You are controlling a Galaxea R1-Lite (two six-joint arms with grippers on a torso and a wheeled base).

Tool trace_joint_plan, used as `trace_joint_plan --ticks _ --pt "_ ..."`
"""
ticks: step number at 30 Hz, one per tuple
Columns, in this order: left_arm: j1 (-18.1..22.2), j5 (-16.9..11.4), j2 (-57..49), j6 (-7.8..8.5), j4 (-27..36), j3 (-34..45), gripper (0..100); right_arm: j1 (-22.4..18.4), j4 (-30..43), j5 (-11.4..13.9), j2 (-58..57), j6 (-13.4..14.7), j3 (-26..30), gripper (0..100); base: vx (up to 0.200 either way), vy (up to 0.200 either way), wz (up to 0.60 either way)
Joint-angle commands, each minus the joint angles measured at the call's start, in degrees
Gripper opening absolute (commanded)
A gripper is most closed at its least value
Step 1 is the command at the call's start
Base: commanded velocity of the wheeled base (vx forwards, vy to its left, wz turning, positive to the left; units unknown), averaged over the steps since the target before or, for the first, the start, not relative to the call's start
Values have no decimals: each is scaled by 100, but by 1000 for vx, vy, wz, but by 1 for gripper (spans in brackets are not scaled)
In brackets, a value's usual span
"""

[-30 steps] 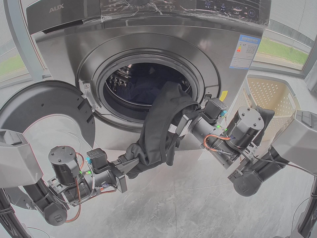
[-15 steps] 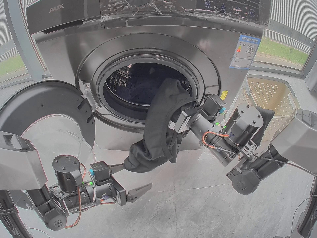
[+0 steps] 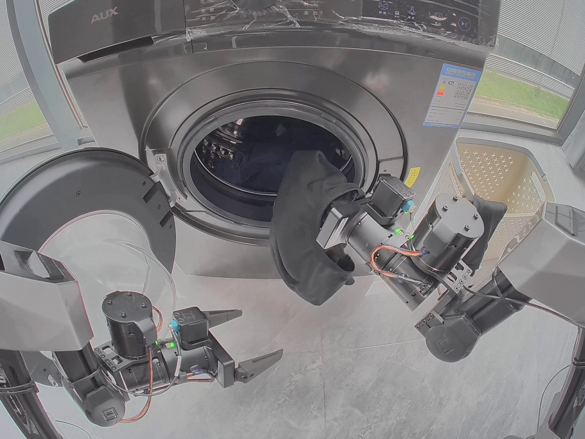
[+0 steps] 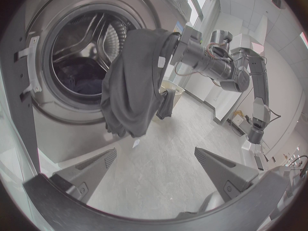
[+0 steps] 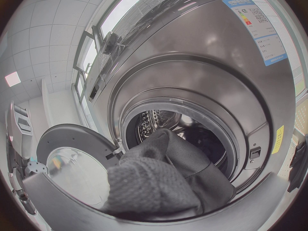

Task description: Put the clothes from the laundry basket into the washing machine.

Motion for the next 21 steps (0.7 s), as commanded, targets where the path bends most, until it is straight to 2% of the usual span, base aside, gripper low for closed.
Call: trace_joint_plan --ticks 1,10,18,21 --pt "-5 17 -98 15 -5 -273 100 144 -1 1 56 -1 49 0 0 0 0" --pt "-154 87 386 -65 3 -1583 100 399 -1 1 337 -10 -30 0 0 0 0" --pt "-102 254 878 -82 3 -2207 100 636 -36 1 293 -1 -12 0 0 0 0" --pt "-31 395 1062 -91 3 -2506 100 724 -45 -8 267 -1 32 0 0 0 0"
